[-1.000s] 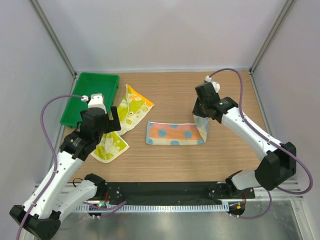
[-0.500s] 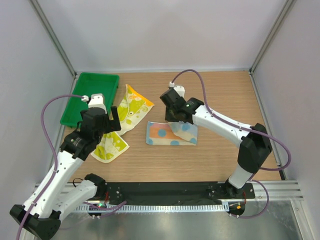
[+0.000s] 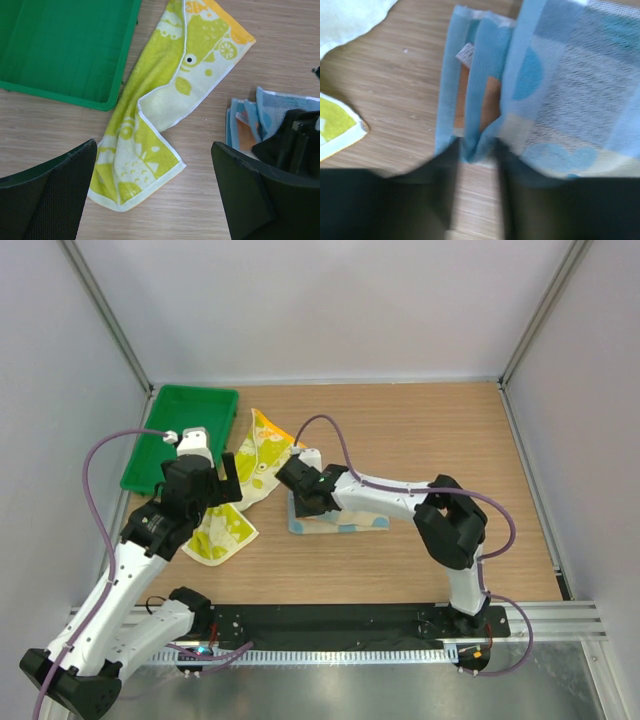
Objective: Roll the towels
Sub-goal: Fold the towel
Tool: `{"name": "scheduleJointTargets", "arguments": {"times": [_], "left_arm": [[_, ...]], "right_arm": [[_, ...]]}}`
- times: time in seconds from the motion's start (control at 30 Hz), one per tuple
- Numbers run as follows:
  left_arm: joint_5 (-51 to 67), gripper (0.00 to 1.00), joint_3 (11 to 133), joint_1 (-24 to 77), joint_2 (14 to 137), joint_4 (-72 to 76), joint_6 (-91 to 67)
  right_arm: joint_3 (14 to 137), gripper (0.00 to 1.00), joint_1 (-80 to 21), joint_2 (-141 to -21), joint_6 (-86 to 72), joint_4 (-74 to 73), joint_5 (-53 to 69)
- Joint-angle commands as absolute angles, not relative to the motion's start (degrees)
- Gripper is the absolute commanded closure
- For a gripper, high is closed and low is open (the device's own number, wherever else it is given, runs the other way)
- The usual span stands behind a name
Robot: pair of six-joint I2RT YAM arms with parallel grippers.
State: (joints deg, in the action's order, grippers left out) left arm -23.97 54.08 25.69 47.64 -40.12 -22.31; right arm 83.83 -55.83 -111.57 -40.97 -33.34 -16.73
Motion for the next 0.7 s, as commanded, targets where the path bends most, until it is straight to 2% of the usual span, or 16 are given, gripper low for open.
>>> {"name": "scheduleJointTargets", "arguments": {"times": [0.0, 0.03, 0.13, 0.23, 0.4, 0.5, 0.6, 0.67], "left_arm": [[-24.3, 0.04, 54.8, 25.3, 47.7, -39.4, -22.6], [-24.3, 0.04, 54.8, 25.3, 47.7, -39.4, -22.6], [-24.4, 0.04, 54.8, 25.3, 47.7, -39.5, -22.7], [-24.5, 0.04, 54.7, 25.3, 47.8, -39.5, -22.7], [-24.3, 0.05, 54.7, 25.3, 48.4, -39.5, -22.8], [-22.3, 0.09, 55.0, 25.3, 48.9, -39.6, -24.2], [-14.9, 0.15, 55.2, 25.3, 50.9, -38.7, -26.8], [-9.8, 0.18, 55.3, 25.5, 53.3, -38.1, -29.4]], "right_arm": [[86.0, 0.44, -58.4, -112.2, -41.0, -28.3, -15.1], [86.0, 0.36, -58.7, -112.6, -40.5, -28.0, -15.0], [86.6, 0.22, -59.2, -113.6, -39.6, -26.3, -14.4], [87.5, 0.15, -59.2, -113.1, -38.9, -25.6, -13.1], [87.5, 0.13, -59.2, -107.3, -38.3, -24.5, -11.5], [85.7, 0.11, -58.9, -102.2, -38.4, -25.6, -12.6], [81.8, 0.11, -57.8, -97.7, -39.1, -26.7, -15.8], [76.8, 0.15, -54.9, -92.4, -40.0, -27.1, -16.8]]}}
